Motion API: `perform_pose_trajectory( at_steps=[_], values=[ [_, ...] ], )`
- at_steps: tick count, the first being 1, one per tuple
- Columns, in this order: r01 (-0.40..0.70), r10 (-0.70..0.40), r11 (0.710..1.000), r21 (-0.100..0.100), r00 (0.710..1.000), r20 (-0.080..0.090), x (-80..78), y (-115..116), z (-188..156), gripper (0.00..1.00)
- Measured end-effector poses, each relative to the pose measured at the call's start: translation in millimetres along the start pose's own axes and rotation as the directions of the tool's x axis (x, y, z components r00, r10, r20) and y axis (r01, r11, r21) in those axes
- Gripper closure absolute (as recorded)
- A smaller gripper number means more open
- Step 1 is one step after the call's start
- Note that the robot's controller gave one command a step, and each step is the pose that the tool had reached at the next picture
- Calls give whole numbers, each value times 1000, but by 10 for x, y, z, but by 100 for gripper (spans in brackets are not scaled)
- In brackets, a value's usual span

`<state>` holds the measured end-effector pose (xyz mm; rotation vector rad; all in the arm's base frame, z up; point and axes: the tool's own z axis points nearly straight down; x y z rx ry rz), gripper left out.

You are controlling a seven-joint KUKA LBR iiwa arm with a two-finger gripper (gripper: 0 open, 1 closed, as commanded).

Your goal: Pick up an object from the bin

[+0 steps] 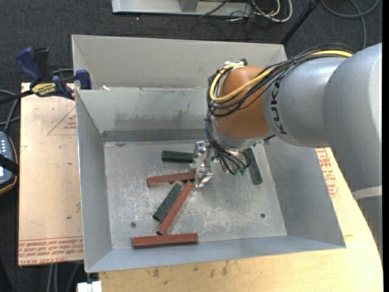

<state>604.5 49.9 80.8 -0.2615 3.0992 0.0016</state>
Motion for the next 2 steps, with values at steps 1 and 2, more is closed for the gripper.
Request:
perform_pose_trajectory(
  at_steps=[1, 2],
  values=[
    [0, 0, 1000, 0, 1000, 0, 0, 0, 0, 100],
    [-11, 11, 1000, -2, 1000, -28, 167, 40, -1151, 100]
  ],
)
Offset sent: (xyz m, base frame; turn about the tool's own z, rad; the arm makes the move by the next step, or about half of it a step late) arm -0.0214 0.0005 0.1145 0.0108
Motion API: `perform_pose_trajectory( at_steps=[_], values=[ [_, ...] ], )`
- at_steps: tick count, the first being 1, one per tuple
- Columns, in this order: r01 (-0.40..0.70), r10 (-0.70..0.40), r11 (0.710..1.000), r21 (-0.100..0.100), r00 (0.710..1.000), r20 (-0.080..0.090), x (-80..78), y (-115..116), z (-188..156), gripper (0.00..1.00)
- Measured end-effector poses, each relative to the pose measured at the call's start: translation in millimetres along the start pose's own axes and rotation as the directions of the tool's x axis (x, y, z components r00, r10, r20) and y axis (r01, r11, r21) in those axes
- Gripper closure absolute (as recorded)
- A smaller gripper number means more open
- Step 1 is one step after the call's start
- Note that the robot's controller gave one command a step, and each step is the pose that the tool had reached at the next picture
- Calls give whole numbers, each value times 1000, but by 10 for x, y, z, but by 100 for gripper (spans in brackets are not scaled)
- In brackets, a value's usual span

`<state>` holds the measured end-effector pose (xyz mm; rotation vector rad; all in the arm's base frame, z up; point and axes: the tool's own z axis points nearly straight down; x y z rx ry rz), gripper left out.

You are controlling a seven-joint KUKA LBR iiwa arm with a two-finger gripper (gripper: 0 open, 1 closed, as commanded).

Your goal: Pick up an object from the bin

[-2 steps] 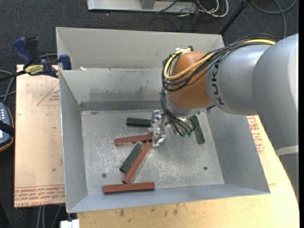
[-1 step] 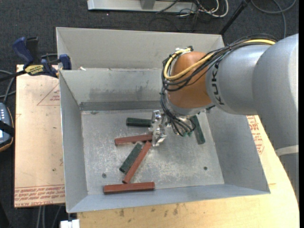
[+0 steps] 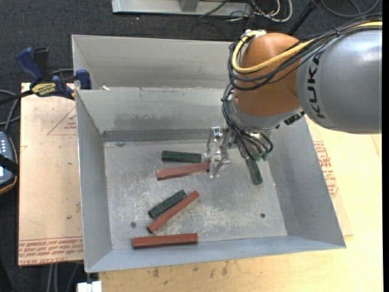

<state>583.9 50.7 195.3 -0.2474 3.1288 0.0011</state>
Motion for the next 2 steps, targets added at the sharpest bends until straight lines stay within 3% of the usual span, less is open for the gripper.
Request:
perform_pose_trajectory(
  at_steps=[1, 2],
  values=[
    [0, 0, 1000, 0, 1000, 0, 1, 0, 1, 100],
    [62, -62, 998, -1, 998, -8, 153, -16, -382, 100]
  ],
)
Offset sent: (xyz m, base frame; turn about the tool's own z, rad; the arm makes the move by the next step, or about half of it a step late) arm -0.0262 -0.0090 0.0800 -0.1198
